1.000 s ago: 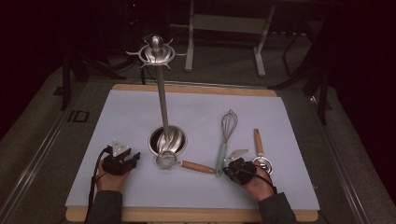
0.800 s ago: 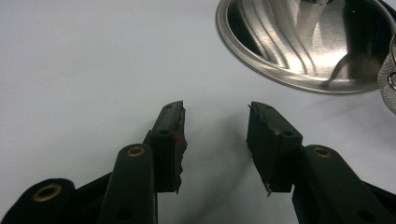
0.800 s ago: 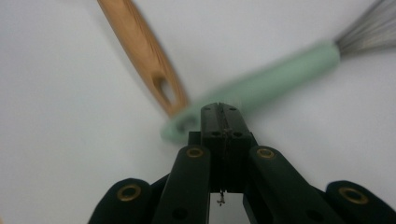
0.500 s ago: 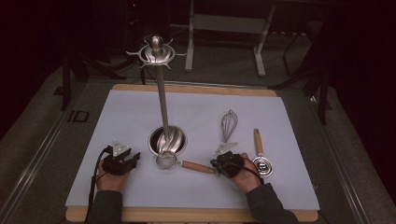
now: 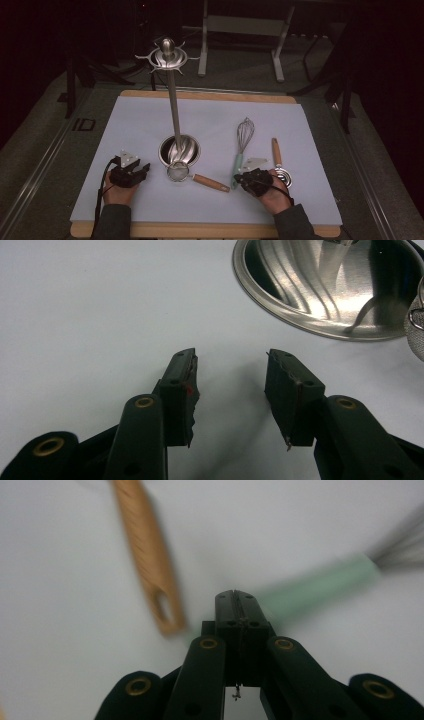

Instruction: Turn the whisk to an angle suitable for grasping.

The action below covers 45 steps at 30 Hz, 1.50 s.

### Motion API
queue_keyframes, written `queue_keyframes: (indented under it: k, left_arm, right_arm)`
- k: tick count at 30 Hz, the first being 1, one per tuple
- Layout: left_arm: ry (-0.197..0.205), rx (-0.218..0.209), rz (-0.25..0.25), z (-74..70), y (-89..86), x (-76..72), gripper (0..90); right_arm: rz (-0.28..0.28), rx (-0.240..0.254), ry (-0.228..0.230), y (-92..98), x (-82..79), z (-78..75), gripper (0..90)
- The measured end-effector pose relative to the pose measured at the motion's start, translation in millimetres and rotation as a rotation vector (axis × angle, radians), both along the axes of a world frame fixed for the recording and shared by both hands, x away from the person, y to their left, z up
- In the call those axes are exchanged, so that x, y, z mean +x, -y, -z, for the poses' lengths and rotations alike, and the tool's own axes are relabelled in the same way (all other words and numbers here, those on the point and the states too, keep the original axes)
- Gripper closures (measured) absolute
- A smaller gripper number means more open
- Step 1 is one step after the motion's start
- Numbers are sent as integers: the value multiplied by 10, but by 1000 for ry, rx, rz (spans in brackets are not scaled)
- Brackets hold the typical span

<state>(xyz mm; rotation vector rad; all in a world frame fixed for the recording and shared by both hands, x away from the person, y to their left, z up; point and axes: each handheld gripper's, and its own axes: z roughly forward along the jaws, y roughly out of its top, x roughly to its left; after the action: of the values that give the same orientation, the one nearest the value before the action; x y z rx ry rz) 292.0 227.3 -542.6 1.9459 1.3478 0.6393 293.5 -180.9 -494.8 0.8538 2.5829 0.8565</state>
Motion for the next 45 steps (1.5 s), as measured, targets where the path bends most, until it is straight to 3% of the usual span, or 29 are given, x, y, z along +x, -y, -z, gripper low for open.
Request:
queue_keyframes:
  k: [5,8,19,25,33,37,42,43,44,45]
  left_arm:
    - [1,4,-2,1,3,0,559]
    - [0,2,-3,1,1,1,558]
    - [-1,-1,-2,2,-1,3,558]
    - [-2,-2,-3,1,-3,4,558]
    - [-4,-3,-3,2,-4,7,558]
    - [-5,-6,-4,2,-7,7,558]
    - [-9,-5,-4,3,-9,13,558]
    - [-9,-4,-4,3,-8,12,557]
    - [-8,-3,-5,3,-7,12,557]
    - [-8,-3,-5,3,-6,12,556]
  right_arm:
    - [24,-54,-53,90,28,149,900]
    - [14,-49,-67,59,31,196,900]
    - [-60,-34,-71,-300,193,228,900]
    - [-88,-27,-76,-514,364,231,900]
    - [-134,-34,-50,-810,592,242,868]
    - [-167,-31,-25,-857,683,233,746]
    - [-182,0,38,-730,765,109,523]
    - [-182,-11,55,-706,793,87,470]
    - [-188,-25,65,-694,814,72,349]
    - [-185,-44,73,-690,851,73,312]
